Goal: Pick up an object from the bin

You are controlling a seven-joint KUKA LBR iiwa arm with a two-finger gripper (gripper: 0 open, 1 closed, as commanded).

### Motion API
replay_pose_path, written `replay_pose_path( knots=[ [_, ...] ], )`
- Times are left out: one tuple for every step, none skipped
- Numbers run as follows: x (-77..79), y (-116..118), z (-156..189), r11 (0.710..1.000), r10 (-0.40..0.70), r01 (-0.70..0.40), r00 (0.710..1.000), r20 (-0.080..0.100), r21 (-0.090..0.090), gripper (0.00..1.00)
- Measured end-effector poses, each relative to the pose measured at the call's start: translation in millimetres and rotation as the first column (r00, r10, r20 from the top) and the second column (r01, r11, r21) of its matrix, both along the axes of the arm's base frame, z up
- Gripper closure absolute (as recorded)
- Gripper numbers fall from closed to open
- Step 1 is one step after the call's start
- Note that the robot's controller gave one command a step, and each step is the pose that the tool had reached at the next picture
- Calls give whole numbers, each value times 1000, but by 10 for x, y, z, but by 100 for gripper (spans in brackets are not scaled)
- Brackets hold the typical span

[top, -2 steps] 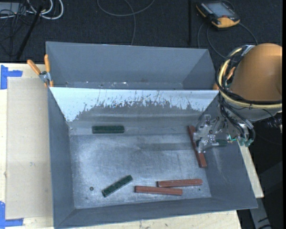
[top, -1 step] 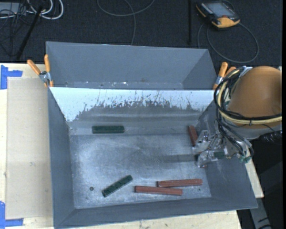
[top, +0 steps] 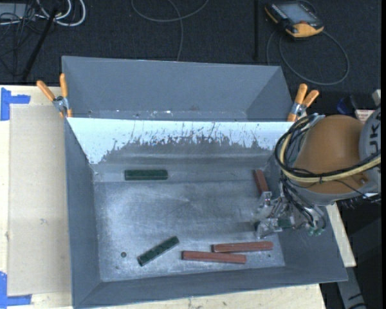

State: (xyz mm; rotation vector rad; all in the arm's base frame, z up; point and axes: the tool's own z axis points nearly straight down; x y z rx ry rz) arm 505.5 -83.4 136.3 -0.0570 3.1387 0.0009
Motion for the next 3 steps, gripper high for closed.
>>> replay_pose_path(
  knots=[
    [-31,95,-570,985,171,-171,985,2,-5,100],
    [-31,96,-570,985,172,-172,985,2,-5,100],
    [-161,391,769,977,215,-215,977,-2,0,100]
  ],
)
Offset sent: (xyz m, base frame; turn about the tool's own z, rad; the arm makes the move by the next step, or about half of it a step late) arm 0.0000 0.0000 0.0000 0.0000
